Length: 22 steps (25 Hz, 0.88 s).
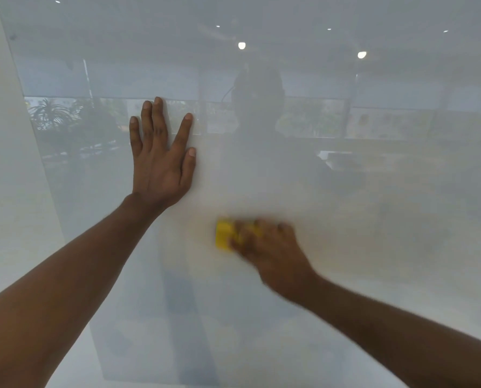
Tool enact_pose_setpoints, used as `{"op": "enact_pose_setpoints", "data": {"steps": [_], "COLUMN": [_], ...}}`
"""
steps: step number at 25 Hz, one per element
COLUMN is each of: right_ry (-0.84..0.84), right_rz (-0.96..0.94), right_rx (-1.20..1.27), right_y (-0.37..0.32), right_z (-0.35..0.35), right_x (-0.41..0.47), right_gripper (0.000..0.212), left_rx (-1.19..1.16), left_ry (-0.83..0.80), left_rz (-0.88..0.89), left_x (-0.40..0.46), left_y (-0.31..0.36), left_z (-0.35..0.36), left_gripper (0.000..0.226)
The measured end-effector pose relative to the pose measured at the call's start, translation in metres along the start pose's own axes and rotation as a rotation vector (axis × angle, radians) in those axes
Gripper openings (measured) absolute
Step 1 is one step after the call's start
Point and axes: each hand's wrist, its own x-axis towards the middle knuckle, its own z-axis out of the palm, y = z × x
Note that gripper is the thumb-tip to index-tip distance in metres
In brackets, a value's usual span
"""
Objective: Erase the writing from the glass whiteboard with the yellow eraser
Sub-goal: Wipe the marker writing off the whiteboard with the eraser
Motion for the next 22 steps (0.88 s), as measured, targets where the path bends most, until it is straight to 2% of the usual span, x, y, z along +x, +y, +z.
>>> {"op": "enact_pose_setpoints", "data": {"steps": [2,3,5,8,11,13,14,15,18,20,21,22], "right_ry": [-0.16,-0.192,-0.143,0.084,0.287,0.356,0.339,0.285,-0.047,-0.237,-0.259,-0.22], "right_rz": [-0.23,-0.262,-0.213,0.109,0.659,0.862,0.854,0.759,0.223,-0.061,-0.082,-0.004], "right_rx": [0.007,0.017,0.09,0.01,-0.195,-0.211,-0.239,-0.227,-0.085,-0.041,-0.015,-0.001], "right_y": [-0.026,-0.025,-0.007,0.078,0.2,0.214,0.2,0.175,0.086,0.068,0.085,0.109], "right_z": [0.01,0.011,0.004,-0.027,-0.074,-0.079,-0.071,-0.06,-0.027,-0.03,-0.035,-0.04], "right_x": [-0.049,-0.058,-0.045,0.007,0.032,0.021,0.007,-0.012,-0.118,-0.179,-0.193,-0.195], "right_gripper": [0.046,0.045,0.041,0.043,0.053,0.058,0.056,0.051,0.041,0.047,0.048,0.045], "left_rx": [-0.004,-0.005,-0.027,-0.052,-0.053,-0.059,-0.056,-0.055,-0.068,-0.077,-0.074,-0.066], "left_ry": [-0.009,-0.012,-0.013,-0.018,-0.028,-0.029,-0.027,-0.025,-0.014,-0.005,0.004,0.014], "left_rz": [0.001,-0.004,-0.033,-0.053,-0.012,0.01,0.022,0.028,0.021,0.002,-0.006,-0.015], "left_x": [0.0,0.0,0.0,-0.003,-0.001,0.005,0.009,0.012,0.025,0.032,0.035,0.035], "left_y": [0.001,0.002,0.004,0.016,0.039,0.056,0.066,0.076,0.103,0.113,0.118,0.12], "left_z": [-0.002,-0.003,-0.004,-0.003,0.0,0.003,0.006,0.008,0.014,0.018,0.02,0.023], "left_gripper": [0.057,0.057,0.057,0.06,0.061,0.062,0.062,0.063,0.065,0.067,0.068,0.069]}}
